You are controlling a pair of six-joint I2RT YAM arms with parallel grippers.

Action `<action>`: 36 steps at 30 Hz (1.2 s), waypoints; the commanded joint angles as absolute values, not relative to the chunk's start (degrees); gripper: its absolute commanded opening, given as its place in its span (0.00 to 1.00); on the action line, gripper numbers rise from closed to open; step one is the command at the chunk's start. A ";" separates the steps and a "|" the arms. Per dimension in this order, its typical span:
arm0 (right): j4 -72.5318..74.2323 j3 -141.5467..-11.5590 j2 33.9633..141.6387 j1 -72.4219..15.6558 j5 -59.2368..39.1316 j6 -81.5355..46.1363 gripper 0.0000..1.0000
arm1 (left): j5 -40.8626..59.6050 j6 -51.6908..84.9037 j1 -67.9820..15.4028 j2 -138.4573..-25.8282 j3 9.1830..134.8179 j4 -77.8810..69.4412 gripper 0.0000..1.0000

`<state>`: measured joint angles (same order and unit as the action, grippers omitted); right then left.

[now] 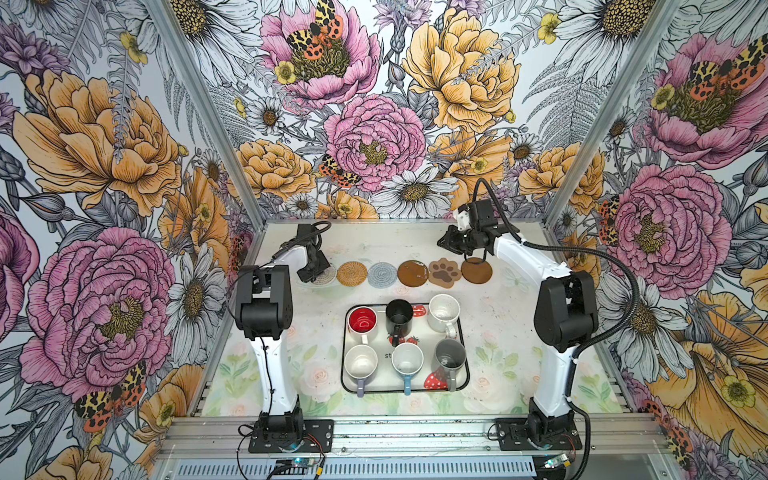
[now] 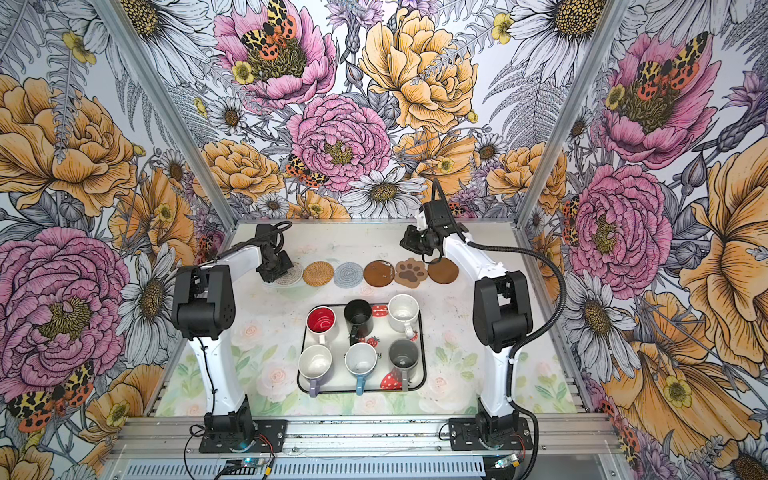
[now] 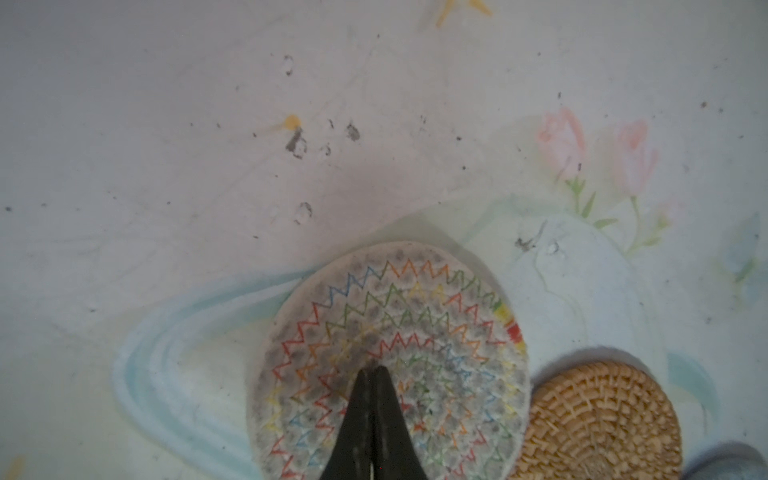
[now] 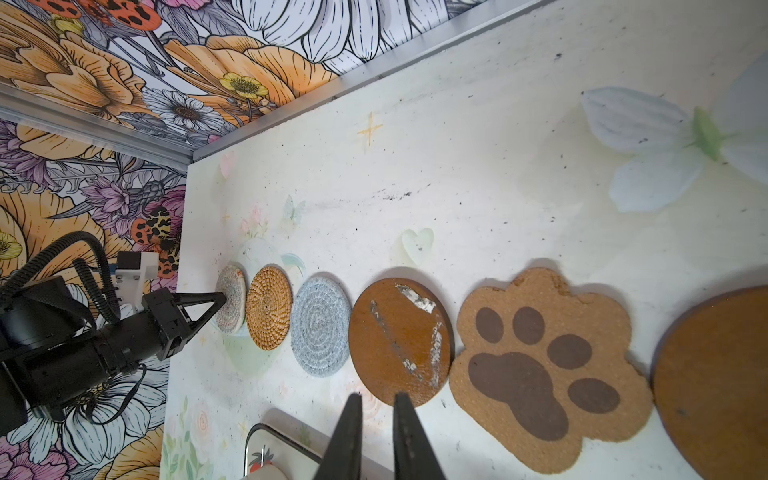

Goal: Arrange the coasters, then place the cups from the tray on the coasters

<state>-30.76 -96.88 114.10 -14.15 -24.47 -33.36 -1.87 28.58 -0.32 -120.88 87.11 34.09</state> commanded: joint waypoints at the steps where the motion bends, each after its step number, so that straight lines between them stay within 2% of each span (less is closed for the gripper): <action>1: -29.53 -96.68 110.40 -13.80 -25.15 -32.96 0.18 | -1.19 27.72 -1.30 -118.39 87.78 34.91 0.08; 14: -29.17 -95.08 105.75 -13.79 -25.34 -32.34 0.23 | -1.52 25.63 -3.04 -108.83 88.63 34.89 0.10; 18: -29.09 -92.67 101.79 -13.71 -24.42 -31.67 0.25 | -1.49 24.80 -4.88 -104.86 87.34 34.80 0.11; 21: -29.05 -89.92 97.72 -13.63 -22.46 -30.90 0.30 | -1.79 24.25 -7.19 -99.18 86.21 34.26 0.12; 27: -29.00 -82.73 87.98 -13.71 -19.59 -29.89 0.32 | -3.76 23.73 -13.52 -88.04 81.13 30.46 0.16; 32: -29.01 -75.10 77.90 -14.21 -16.97 -29.20 0.36 | -7.24 23.80 -19.94 -76.02 75.62 26.96 0.22; 36: -29.09 -68.99 69.49 -16.09 -14.88 -28.89 0.39 | -11.16 23.51 -26.03 -66.82 71.15 24.33 0.33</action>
<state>-29.69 -72.01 74.48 -14.74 -17.63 -29.91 -6.44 24.23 -23.03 -72.20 73.97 28.42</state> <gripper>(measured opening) 0.388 0.309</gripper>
